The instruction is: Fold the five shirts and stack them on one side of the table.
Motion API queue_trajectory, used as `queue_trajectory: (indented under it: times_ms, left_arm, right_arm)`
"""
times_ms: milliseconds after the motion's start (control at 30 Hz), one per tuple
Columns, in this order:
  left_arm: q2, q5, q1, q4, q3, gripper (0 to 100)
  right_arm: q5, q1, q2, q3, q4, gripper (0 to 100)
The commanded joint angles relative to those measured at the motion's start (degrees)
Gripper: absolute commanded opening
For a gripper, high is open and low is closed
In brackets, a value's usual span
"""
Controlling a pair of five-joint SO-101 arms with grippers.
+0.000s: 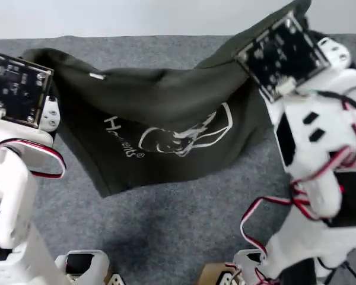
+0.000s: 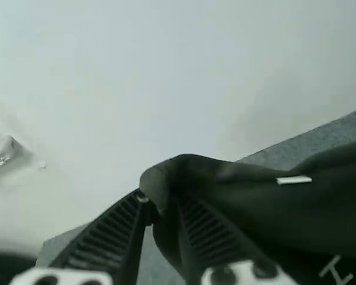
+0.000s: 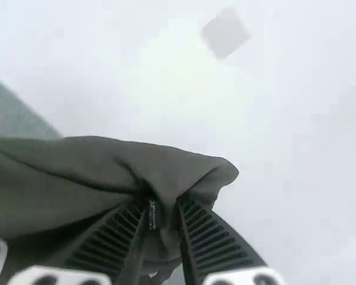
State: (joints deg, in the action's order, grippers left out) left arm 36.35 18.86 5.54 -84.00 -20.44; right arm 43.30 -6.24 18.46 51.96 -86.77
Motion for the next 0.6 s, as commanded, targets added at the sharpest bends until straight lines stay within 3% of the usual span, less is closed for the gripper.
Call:
queue_trajectory:
  times_ms: [0, 133, 367, 567]
  left_arm:
    - [2.5, -0.1, 2.3, 1.8, -3.0, 0]
    - [5.5, 0.1, 3.0, 8.2, -3.3, 0]
    - [10.0, 8.4, 2.8, 14.7, -3.2, 0]
    - [13.2, 10.8, 3.0, 14.9, -3.0, 0]
  right_arm:
    - [1.8, 1.8, 3.7, 3.1, 2.8, 1.1]
    - [2.2, 5.1, 6.8, 3.1, 2.7, 1.1]
    - [2.2, 11.9, 13.1, 3.1, 0.7, 1.1]
    - [2.3, 14.3, 18.6, 3.1, -4.4, 1.1]
